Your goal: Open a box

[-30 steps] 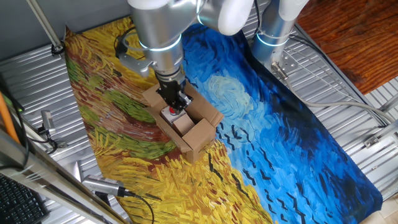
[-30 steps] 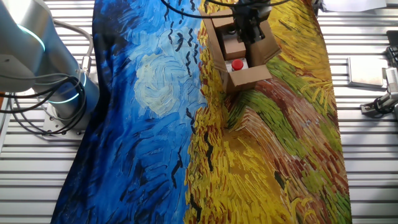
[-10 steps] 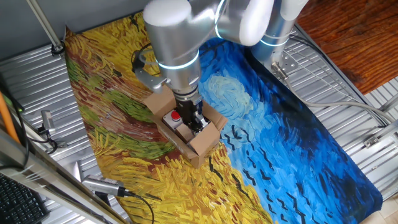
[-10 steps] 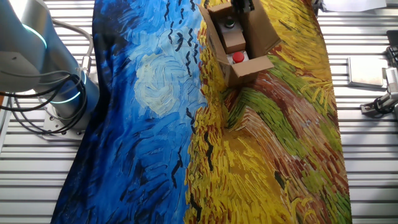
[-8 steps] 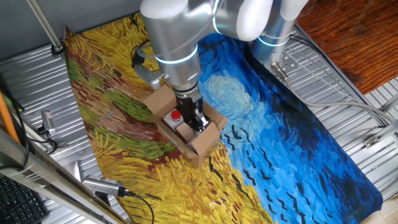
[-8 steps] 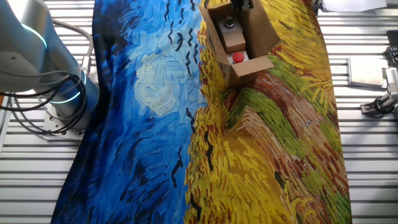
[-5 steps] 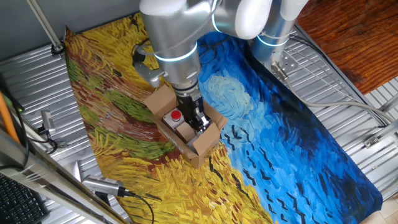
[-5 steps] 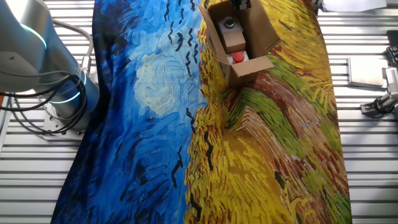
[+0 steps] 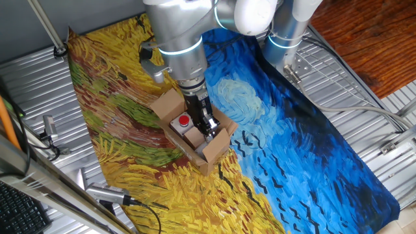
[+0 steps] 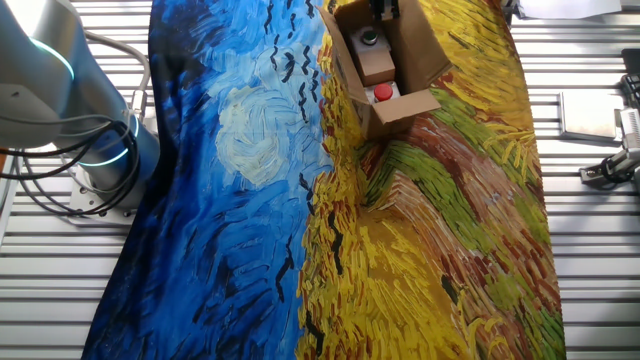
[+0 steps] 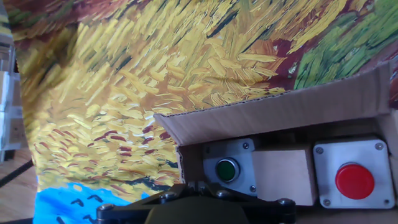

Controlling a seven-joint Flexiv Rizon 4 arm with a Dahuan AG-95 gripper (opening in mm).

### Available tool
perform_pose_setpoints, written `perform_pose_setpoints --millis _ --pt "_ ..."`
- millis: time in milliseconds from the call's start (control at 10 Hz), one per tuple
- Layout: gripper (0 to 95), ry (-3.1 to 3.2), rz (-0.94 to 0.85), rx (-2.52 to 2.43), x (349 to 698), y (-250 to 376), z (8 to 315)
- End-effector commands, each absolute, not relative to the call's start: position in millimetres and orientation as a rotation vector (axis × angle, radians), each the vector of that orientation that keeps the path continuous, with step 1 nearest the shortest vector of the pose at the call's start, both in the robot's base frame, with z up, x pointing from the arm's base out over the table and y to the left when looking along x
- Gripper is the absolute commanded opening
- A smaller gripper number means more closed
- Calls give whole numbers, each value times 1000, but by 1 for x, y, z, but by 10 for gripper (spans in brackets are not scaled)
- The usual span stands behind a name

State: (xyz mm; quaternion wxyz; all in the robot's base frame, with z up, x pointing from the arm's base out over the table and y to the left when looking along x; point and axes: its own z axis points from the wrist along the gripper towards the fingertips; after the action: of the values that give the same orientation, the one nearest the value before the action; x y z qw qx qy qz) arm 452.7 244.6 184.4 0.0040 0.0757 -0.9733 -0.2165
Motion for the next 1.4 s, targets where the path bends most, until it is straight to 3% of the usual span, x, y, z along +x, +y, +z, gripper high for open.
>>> perform_pose_setpoints --millis 100,600,1400 --pt "0 -3050 -704 189 453 244 182" --pt "0 -2955 -941 -147 447 239 173" --pt "0 -2962 -934 -64 447 235 171"
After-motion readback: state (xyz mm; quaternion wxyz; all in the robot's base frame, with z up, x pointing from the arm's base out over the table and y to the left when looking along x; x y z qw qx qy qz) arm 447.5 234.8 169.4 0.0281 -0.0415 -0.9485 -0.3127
